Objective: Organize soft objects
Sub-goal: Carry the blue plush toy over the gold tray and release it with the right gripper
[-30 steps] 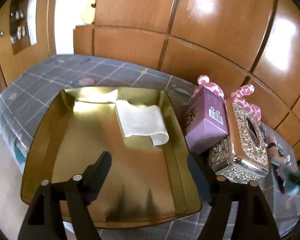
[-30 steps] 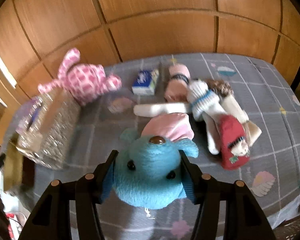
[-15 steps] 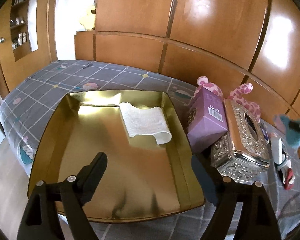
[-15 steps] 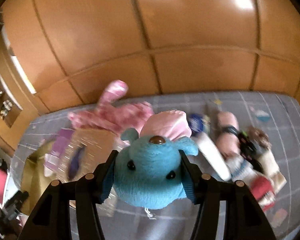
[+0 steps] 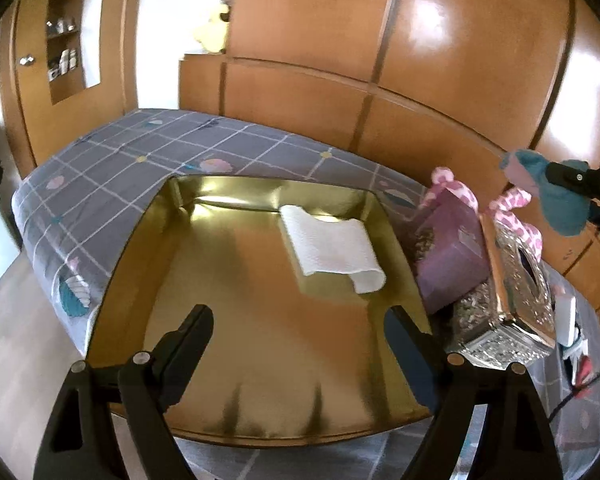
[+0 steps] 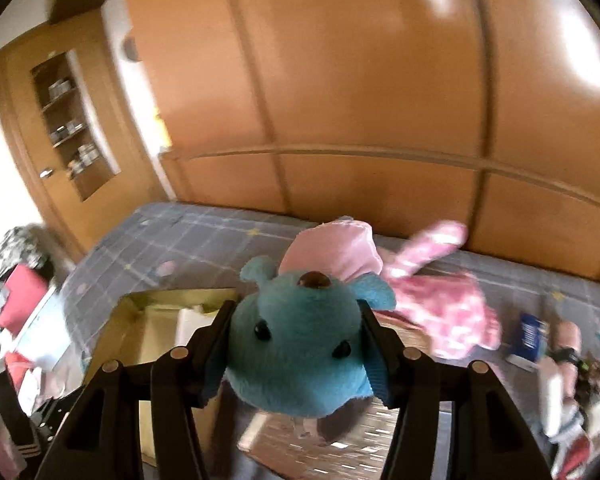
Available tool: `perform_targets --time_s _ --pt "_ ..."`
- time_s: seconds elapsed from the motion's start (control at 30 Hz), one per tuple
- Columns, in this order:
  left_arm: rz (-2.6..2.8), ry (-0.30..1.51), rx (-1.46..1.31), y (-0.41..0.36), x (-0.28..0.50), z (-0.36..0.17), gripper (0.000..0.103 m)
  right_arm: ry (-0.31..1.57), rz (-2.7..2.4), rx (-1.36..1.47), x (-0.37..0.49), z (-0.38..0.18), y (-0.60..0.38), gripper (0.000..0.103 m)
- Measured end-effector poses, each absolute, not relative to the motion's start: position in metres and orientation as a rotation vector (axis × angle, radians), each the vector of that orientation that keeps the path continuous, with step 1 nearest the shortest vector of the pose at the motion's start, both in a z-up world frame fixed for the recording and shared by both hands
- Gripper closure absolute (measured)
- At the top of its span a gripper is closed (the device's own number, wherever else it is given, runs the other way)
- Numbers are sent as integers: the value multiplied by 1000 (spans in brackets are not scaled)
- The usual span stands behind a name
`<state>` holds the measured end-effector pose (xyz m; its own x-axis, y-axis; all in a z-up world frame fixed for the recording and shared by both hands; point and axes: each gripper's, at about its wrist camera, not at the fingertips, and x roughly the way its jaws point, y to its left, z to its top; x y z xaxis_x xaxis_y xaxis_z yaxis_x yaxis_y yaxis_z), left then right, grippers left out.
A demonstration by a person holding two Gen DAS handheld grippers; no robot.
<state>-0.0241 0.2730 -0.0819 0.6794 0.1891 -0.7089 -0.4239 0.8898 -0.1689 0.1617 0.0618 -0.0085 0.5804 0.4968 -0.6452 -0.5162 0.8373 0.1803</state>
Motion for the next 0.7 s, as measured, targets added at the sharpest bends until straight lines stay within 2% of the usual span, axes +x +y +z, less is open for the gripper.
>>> perform_targets --time_s 0.27,0.5,0.7 --pt "408 732 -374 302 -38 -80 15 805 724 -99 156 -33 141 45" --pt "459 722 -440 329 -49 -81 15 928 795 -171 159 -78 218 45" --pt "512 722 -483 349 -54 -87 13 1027 853 -131 161 -112 263 34"
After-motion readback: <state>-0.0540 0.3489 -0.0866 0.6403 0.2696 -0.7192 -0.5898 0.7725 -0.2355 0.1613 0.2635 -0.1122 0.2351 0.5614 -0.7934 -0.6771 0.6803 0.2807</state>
